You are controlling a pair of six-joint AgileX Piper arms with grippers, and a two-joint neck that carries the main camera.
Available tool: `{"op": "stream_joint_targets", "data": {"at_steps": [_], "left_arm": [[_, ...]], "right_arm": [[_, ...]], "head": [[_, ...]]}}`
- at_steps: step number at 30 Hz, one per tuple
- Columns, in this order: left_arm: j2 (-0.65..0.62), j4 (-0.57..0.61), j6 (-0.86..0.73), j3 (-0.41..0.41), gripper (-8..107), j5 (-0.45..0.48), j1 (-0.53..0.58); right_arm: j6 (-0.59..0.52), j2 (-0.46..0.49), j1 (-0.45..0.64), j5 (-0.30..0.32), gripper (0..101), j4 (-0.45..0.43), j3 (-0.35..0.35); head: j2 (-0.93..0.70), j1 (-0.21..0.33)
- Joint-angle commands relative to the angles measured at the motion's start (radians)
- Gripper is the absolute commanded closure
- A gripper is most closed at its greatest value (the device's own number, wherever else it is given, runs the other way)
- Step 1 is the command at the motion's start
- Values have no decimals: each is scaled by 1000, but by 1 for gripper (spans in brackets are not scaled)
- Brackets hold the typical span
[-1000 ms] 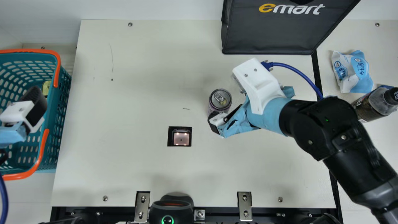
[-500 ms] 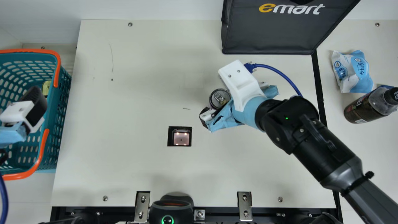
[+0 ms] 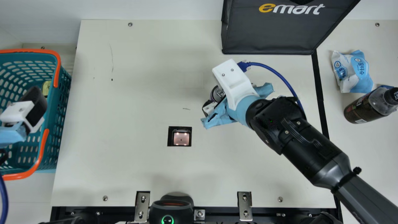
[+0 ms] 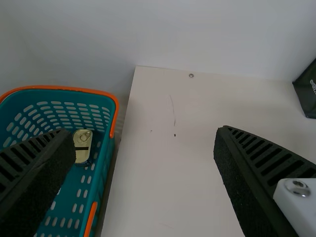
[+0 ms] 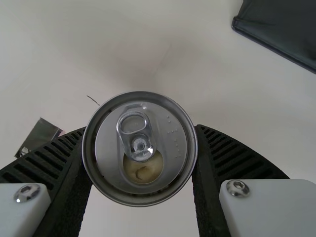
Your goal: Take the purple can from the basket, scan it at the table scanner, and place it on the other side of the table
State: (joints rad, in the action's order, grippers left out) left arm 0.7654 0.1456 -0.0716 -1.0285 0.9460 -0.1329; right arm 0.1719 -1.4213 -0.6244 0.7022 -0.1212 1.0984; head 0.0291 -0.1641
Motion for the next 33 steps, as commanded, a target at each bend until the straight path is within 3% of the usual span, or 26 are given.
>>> {"op": "stream_joint_targets", "data": {"at_steps": [1, 8, 13, 20, 33], "left_arm": [[0, 0, 0, 0, 9, 0, 0], [0, 0, 0, 0, 9, 0, 0], [0, 0, 0, 0, 9, 0, 0], [0, 0, 0, 0, 9, 0, 0], [0, 0, 0, 0, 9, 0, 0]], "right_arm": [[12, 7, -6, 27, 101, -6, 26], [41, 16, -23, 124, 101, -10, 114], [55, 25, 10, 152, 101, 9, 133], [40, 74, 143, 171, 101, 45, 101], [-49, 205, 499, 225, 101, 93, 7]], "head": [[-2, 26], [68, 26], [185, 26], [347, 26], [347, 26]]}}
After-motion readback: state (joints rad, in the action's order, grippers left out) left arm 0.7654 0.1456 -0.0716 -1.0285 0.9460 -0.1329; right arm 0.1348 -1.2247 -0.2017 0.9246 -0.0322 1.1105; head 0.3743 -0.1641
